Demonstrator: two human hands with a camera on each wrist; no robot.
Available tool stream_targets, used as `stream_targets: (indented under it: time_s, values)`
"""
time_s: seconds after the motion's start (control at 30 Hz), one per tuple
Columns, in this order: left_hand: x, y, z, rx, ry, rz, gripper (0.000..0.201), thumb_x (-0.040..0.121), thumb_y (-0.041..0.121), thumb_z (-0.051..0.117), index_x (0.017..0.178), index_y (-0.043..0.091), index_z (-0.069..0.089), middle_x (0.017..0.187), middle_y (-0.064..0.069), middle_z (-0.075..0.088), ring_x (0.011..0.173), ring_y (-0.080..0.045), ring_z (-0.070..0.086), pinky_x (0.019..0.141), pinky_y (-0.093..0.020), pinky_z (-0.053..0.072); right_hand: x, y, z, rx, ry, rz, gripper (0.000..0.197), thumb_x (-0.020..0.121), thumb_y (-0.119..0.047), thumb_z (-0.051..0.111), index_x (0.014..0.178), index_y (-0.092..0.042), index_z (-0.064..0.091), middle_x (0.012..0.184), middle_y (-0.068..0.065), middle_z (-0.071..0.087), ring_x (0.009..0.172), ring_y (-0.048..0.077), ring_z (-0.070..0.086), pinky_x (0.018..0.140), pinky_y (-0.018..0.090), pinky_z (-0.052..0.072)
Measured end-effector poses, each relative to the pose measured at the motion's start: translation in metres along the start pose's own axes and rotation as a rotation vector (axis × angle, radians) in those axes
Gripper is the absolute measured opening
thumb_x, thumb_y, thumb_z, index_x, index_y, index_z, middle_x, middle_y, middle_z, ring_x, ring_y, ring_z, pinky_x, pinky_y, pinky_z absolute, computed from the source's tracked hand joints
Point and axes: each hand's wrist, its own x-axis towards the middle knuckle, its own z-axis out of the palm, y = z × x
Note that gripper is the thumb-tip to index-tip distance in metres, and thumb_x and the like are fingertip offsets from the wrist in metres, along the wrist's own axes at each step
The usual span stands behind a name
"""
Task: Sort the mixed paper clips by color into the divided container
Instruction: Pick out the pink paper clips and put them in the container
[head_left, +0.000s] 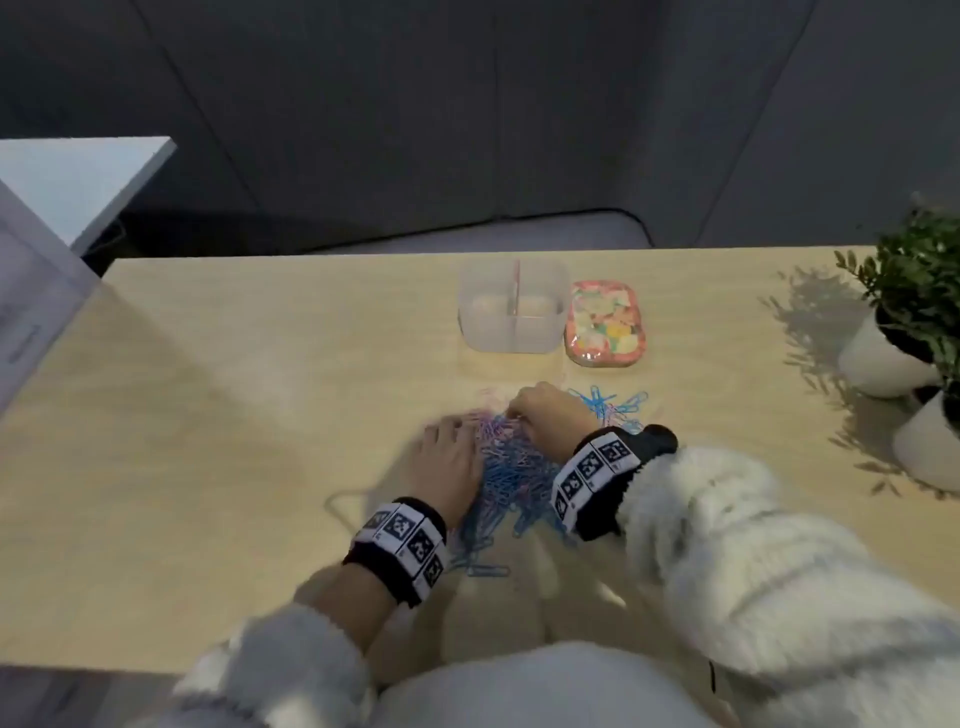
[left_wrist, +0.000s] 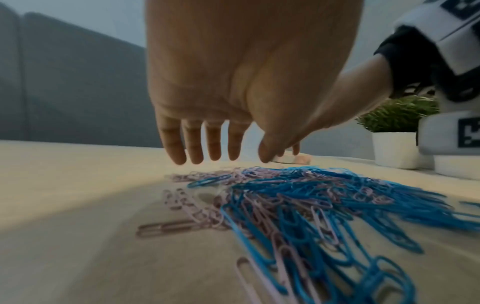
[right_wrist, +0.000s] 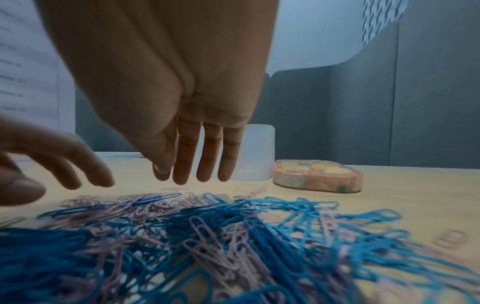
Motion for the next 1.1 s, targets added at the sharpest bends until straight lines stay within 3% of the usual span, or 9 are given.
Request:
stream_targets:
  time_s: [0.13,0.37,0.53,0.63,0.67,0.77,0.87,1.0,1.1]
  values:
    - [0.013,-0.018,-0.001,-0.093,0.114,-0.075,0.027,0.094,0.026,0.042,0.116,0.013,0.050,0.119,-0.010,0.052,0.108,-0.031,0.049,0.088,-0.041,0.042,0.020,-0.012,0.005,0.004,0.083,0.022,0.026,0.091,-0.009,0.049,0.113,-0.014,0.062,0.116,0.009,0.059,0.113,0.029,0.047,0.092,0.041,0.045]
    - [0.025,-0.031,0.003,-0.261,0.023,-0.029,0.013,0.090,0.012,0.048,0.097,0.006,0.057,0.106,-0.014,0.054,0.097,-0.031,0.052,0.079,-0.040,0.043,0.017,-0.005,0.012,0.206,0.064,0.126,0.023,0.085,-0.008,0.054,0.106,-0.015,0.059,0.105,0.012,0.060,0.099,0.032,0.056,0.086,0.036,0.044]
    - [0.026,-0.035,0.012,-0.288,0.067,0.001,0.010,0.090,0.012,0.048,0.096,0.008,0.055,0.105,-0.011,0.054,0.096,-0.027,0.051,0.080,-0.040,0.047,-0.007,0.024,0.002,0.408,0.060,0.140,0.015,0.083,-0.005,0.059,0.092,-0.011,0.070,0.079,-0.006,0.060,0.069,0.008,0.053,0.071,0.021,0.038]
    - [0.023,-0.038,0.014,-0.308,0.072,0.035,0.011,0.089,0.007,0.051,0.097,0.008,0.057,0.102,-0.010,0.058,0.093,-0.026,0.054,0.079,-0.037,0.048,-0.023,0.045,0.003,0.469,-0.025,0.154,0.013,0.080,0.000,0.062,0.082,-0.010,0.070,0.066,-0.017,0.054,0.059,-0.007,0.050,0.069,0.020,0.039]
    - [0.022,-0.039,0.013,-0.316,0.078,0.054,0.012,0.087,0.003,0.052,0.096,0.007,0.058,0.099,-0.010,0.060,0.091,-0.027,0.055,0.077,-0.035,0.047,-0.027,0.050,0.003,0.468,-0.071,0.156,0.013,0.080,0.002,0.063,0.083,-0.008,0.071,0.067,-0.018,0.054,0.061,-0.008,0.052,0.072,0.020,0.039]
    - [0.014,-0.046,0.014,-0.338,0.083,0.087,0.009,0.084,0.000,0.055,0.089,0.005,0.060,0.094,-0.012,0.062,0.086,-0.028,0.057,0.073,-0.035,0.047,-0.031,0.059,0.004,0.373,-0.141,0.171,0.021,0.080,0.001,0.061,0.097,-0.006,0.071,0.082,-0.003,0.066,0.080,0.011,0.060,0.078,0.020,0.041]
    - [0.003,-0.056,0.015,-0.327,0.065,0.066,0.007,0.086,0.008,0.056,0.090,0.006,0.062,0.095,-0.011,0.061,0.088,-0.026,0.057,0.077,-0.036,0.047,-0.022,0.048,-0.002,0.161,0.013,0.129,0.024,0.082,-0.009,0.057,0.102,-0.013,0.070,0.107,0.005,0.069,0.100,0.024,0.060,0.089,0.034,0.048]
    - [0.003,-0.065,0.009,-0.317,0.118,0.019,0.016,0.092,0.019,0.048,0.098,0.010,0.061,0.101,-0.006,0.057,0.094,-0.021,0.052,0.083,-0.029,0.041,0.005,0.018,-0.011,0.138,0.066,0.105,0.037,0.085,-0.030,0.063,0.118,-0.014,0.061,0.113,0.006,0.063,0.108,0.025,0.052,0.097,0.040,0.042]
    - [0.021,-0.064,0.001,-0.300,0.167,-0.005,0.020,0.091,0.019,0.051,0.108,0.011,0.057,0.110,-0.008,0.055,0.101,-0.024,0.051,0.092,-0.037,0.044,0.022,0.003,-0.005,0.055,0.008,0.112,0.034,0.082,-0.031,0.066,0.112,-0.015,0.062,0.109,0.006,0.062,0.105,0.026,0.052,0.095,0.039,0.040]
